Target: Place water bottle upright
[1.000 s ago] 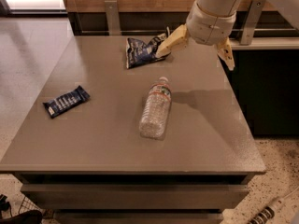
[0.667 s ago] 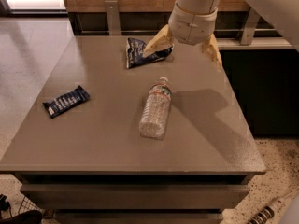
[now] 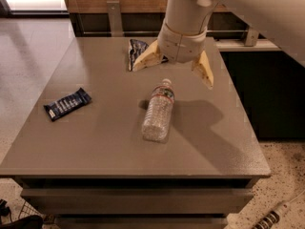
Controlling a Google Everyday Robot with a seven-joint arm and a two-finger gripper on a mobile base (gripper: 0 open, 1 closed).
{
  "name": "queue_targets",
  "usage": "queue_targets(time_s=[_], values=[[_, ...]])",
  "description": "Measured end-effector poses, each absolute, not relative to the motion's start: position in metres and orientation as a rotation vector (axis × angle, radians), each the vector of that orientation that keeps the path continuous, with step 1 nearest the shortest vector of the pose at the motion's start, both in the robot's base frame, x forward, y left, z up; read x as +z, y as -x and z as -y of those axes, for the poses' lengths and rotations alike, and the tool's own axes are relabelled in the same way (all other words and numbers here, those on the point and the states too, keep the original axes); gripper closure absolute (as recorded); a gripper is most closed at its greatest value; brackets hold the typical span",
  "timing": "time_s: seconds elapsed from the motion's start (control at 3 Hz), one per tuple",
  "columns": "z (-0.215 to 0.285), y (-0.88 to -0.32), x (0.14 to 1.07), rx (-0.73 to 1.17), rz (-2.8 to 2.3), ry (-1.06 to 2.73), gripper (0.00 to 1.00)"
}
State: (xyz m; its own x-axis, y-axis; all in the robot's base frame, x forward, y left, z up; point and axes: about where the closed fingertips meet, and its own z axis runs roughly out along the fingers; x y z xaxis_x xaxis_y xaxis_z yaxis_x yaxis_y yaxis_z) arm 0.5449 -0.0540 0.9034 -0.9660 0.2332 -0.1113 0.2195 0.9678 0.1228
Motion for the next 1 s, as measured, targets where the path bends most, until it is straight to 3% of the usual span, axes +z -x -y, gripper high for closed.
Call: queue_targets(time_s=[1.0], values=[[0.044, -0.536, 0.828, 0.226, -3.117, -0.353, 0.03]])
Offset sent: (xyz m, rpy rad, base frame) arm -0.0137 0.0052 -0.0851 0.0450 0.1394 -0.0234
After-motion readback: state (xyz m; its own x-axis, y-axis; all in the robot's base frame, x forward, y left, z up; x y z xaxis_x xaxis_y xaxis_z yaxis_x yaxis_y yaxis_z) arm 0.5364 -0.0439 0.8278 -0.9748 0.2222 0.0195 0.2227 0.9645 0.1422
